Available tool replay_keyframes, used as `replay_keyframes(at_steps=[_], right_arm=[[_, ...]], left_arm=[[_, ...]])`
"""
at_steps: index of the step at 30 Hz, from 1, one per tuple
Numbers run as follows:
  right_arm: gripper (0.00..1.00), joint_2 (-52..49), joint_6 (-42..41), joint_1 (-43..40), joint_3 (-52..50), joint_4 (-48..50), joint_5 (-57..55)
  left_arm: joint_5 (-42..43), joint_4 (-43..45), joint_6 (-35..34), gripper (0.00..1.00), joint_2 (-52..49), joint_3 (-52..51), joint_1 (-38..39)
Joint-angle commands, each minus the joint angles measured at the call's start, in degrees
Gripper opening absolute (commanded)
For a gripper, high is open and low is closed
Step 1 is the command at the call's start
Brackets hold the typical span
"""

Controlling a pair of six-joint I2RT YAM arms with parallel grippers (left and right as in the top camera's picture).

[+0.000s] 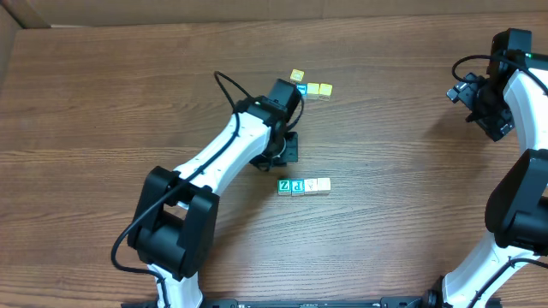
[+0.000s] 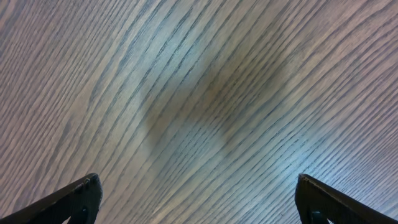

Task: Flip 5 blocks
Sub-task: 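Raise the left gripper and move it toward the upper blocks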

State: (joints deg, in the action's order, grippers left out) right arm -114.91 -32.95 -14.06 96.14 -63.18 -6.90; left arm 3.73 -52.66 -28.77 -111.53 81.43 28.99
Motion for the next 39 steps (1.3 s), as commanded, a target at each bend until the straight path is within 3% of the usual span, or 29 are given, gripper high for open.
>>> replay_keyframes(at_steps=[1,39], right_arm=[[1.0,1.6,0.2,0.0,1.0,0.1,-0.6],[1.0,1.6,0.2,0.0,1.0,0.1,-0.6]], left_arm=[[-3.4,0.0,-2.5,0.04,-2.0,-0.2,1.8],[1.0,-2.3,-3.4,0.04,-2.1,-3.3,1.9]])
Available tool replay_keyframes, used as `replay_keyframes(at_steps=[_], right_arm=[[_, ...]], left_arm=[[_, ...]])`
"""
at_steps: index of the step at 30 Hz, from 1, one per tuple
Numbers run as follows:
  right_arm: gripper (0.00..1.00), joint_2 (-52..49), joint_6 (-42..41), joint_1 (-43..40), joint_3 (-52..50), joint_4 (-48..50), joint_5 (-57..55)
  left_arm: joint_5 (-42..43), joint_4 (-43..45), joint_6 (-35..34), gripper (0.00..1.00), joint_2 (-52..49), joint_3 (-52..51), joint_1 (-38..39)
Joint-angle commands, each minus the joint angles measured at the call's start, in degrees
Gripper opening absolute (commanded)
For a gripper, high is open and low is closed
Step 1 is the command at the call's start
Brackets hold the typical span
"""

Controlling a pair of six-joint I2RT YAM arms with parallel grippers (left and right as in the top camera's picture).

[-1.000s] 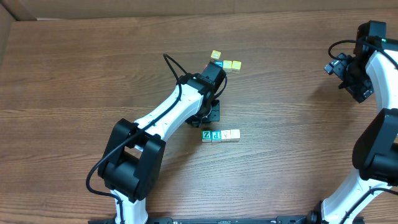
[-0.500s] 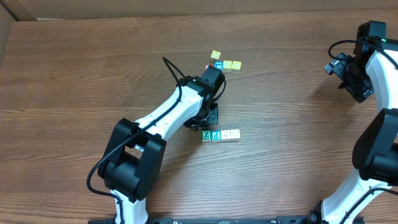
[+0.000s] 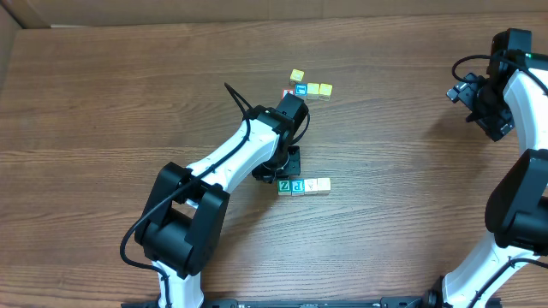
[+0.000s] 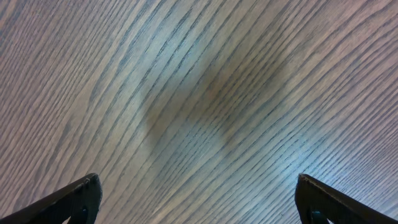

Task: Flip 5 blocks
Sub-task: 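Raise the left gripper and move it toward the upper blocks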

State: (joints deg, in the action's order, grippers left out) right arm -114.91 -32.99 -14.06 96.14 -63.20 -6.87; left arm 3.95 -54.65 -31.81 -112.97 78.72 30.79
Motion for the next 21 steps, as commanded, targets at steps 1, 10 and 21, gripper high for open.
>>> replay_keyframes(at_steps=[1,10,21], right_arm=[[1.0,1.6,0.3,0.0,1.0,0.1,-0.6],[1.0,1.6,0.3,0.0,1.0,0.1,-0.6],[1.0,1.6,0.3,0.0,1.0,0.1,-0.6]], left_arm=[[0.8,-0.5,-0.3,0.04,-0.7,-0.6,0.1],[-0.8,0.7,-0.3,0.04,-0.7,-0.5,-0.2],[-2.9,-12.1,-1.4,0.04,-0.6,10.1,-8.5]])
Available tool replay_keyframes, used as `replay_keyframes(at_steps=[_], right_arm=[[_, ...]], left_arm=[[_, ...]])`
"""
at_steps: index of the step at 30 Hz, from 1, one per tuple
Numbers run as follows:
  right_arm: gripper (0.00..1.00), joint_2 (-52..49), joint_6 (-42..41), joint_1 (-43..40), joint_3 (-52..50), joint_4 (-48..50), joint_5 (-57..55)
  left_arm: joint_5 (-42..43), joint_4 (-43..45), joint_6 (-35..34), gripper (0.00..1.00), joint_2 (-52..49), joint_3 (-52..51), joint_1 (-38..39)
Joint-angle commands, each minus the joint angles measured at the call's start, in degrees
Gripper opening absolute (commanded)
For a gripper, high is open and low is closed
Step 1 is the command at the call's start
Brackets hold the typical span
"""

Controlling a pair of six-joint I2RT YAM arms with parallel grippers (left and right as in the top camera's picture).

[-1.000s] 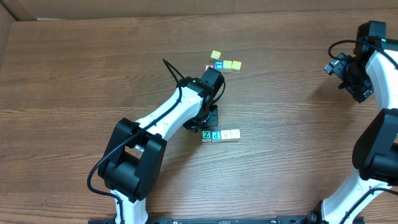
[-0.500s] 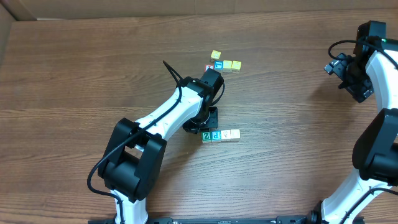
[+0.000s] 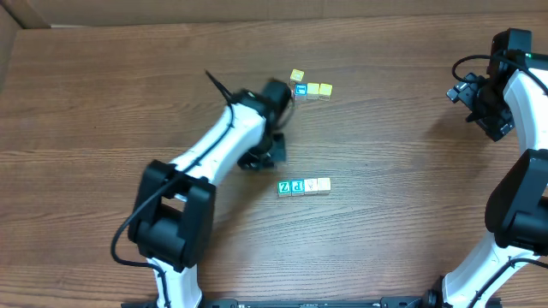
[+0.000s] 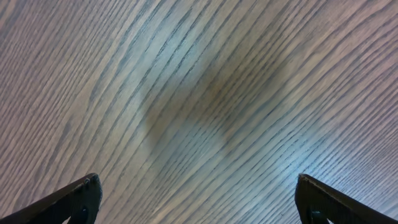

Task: Flip 5 blocks
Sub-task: 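Raise the left gripper and move it toward the upper blocks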

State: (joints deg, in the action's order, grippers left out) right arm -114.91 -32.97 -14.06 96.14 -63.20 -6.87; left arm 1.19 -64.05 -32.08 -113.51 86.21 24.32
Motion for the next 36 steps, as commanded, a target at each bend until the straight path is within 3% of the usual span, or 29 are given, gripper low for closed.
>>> replay_keyframes(at_steps=[1,5,13,36], right_arm=[[1.0,1.6,0.2,0.0,1.0,0.1,-0.6],[1.0,1.6,0.2,0.0,1.0,0.1,-0.6],[1.0,1.6,0.2,0.0,1.0,0.1,-0.6],[1.0,1.6,0.2,0.0,1.0,0.1,-0.6]], left_arm=[[0.3,-4.0,-0.8,0.04,-0.1,2.3,-2.2],[0.3,-5.9,0.0,0.04,-0.1,-1.7,-1.3],[4.5,7.0,-0.1,0.04,-0.1,-13.2,2.6],[6.4,11.7,-0.4,0.04,-0.1,-13.5,3.1]])
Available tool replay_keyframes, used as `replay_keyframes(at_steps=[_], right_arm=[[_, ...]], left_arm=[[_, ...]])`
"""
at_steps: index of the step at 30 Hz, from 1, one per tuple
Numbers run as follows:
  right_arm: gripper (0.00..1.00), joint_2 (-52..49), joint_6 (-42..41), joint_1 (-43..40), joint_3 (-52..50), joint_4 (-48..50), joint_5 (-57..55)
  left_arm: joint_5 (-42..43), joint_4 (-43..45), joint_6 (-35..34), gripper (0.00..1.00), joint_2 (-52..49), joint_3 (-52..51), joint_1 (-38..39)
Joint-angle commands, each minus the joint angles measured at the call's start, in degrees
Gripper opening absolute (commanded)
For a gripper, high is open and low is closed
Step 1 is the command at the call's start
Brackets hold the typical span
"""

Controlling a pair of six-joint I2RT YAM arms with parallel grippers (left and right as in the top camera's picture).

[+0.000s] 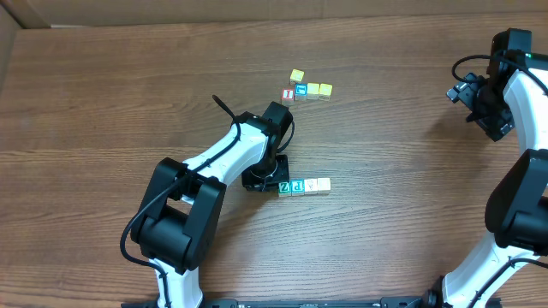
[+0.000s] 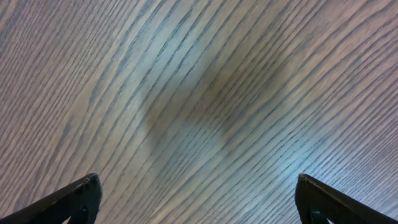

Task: Flip 5 blocks
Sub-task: 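Raise the left gripper and move it toward the upper blocks, then lower the left gripper and grasp the yellow-edged S block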

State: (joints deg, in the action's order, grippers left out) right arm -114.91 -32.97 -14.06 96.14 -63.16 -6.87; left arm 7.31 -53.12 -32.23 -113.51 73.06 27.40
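A row of three blocks lies mid-table: a green Z block point(image 1: 283, 186), a blue P block point(image 1: 297, 186) and a cream block point(image 1: 318, 184). My left gripper point(image 1: 264, 178) is low at the row's left end, right beside the Z block; its jaws are hidden under the wrist. A second cluster sits farther back: a red-lettered block point(image 1: 288, 94), a blue block point(image 1: 300, 89), and yellow blocks point(image 1: 318, 89) with one more yellow point(image 1: 296, 75) behind. My right gripper point(image 2: 198, 182) hangs open over bare wood at the far right point(image 1: 481, 107), holding nothing.
The wooden table point(image 1: 411, 214) stretches around both groups of blocks. The left arm point(image 1: 224, 154) reaches diagonally from the front left, with its cable looping above it. A cardboard wall point(image 1: 171, 10) borders the back edge.
My left gripper has moved from up and left of the row to the row's left end, beside the Z block. The right arm has not moved.
My left gripper first hovered between the back cluster and the row. Then it was just above the row's left part. After that it was off to the upper left, blurred. Now it sits at the Z block's side. The right gripper stayed open throughout.
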Motion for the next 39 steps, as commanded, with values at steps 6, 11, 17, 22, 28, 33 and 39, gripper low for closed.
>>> replay_keyframes(at_steps=[6,11,17,22,28,33,39], right_arm=[[1.0,1.6,0.2,0.0,1.0,0.0,-0.6],[1.0,1.6,0.2,0.0,1.0,0.0,-0.6],[1.0,1.6,0.2,0.0,1.0,0.0,-0.6],[1.0,1.6,0.2,0.0,1.0,0.0,-0.6],[1.0,1.6,0.2,0.0,1.0,0.0,-0.6],[1.0,1.6,0.2,0.0,1.0,0.0,-0.6],[1.0,1.6,0.2,0.0,1.0,0.0,-0.6]], left_arm=[[0.3,1.4,-1.2,0.04,-0.1,-0.3,0.0],[0.2,2.1,-1.2,0.04,-0.1,-0.2,0.0],[0.2,3.0,-1.5,0.04,-0.1,-0.1,-0.1],[0.2,3.5,-1.7,0.04,-0.1,-0.1,-0.1],[-0.5,2.6,-1.6,0.04,-0.1,0.3,-0.2],[-4.7,-3.5,-1.6,0.04,0.0,6.9,-3.0],[-5.2,-11.5,1.5,0.08,0.0,22.1,-7.3]])
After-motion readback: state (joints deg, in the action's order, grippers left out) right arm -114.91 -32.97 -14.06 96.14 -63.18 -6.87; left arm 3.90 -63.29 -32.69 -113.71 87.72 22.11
